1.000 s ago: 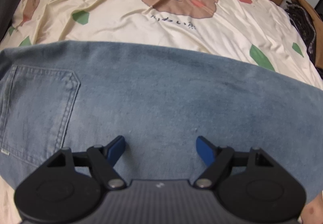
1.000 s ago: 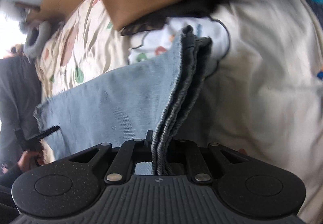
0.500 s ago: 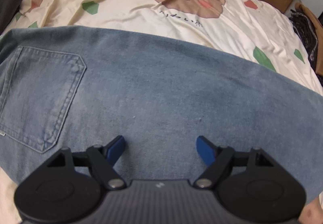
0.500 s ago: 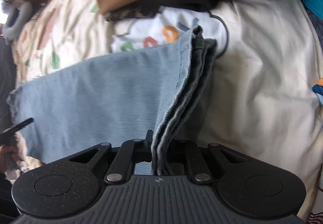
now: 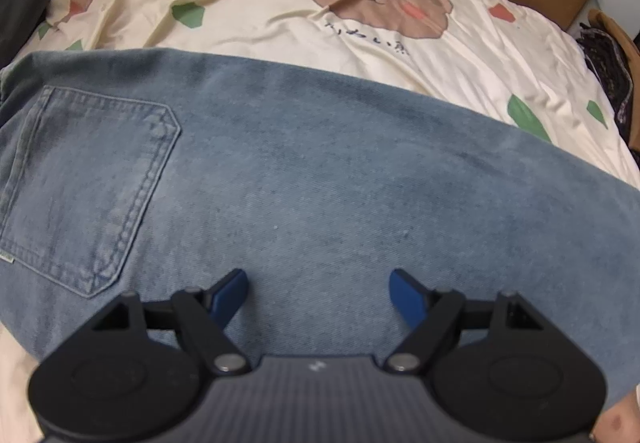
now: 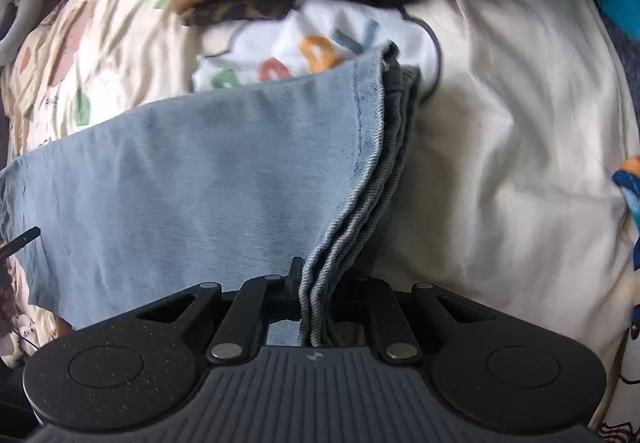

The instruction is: Fold clothes

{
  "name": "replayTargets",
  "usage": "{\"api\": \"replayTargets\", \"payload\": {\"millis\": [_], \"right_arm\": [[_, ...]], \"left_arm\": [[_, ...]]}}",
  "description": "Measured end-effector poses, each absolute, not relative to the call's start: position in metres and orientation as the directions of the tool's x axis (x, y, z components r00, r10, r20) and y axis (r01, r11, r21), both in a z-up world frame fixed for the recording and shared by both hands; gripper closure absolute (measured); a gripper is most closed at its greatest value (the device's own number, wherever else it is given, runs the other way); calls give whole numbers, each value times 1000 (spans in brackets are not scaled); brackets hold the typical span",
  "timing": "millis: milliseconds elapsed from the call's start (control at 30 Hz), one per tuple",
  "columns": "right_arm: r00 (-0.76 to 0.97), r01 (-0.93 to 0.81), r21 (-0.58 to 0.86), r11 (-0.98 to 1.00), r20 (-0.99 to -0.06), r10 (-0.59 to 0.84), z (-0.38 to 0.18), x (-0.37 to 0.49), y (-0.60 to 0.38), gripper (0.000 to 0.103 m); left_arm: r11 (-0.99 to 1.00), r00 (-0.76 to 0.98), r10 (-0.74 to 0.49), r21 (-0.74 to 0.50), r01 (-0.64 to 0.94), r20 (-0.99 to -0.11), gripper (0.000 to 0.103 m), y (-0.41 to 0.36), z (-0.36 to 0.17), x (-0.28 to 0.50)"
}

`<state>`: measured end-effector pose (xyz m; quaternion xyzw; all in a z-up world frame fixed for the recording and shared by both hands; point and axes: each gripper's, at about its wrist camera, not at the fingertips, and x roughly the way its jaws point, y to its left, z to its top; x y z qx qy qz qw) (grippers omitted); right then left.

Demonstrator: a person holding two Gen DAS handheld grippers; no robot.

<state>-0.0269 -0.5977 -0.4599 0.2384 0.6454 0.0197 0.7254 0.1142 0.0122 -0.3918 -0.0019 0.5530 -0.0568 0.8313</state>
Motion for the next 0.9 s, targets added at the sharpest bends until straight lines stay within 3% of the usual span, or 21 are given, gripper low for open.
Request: {"api": "replayTargets", "payload": {"millis": [567,900], "right_arm": [[313,83,431,898,-867,387,-311,-22,-597,95],[404,37,375,926,-854,329,-229,1,-591,95]], "left_arm": [[994,391,-101,-74,84,-915,22,0,-393,114],[990,418,-138,-118,75,-898,22,-17,-391,115]]}}
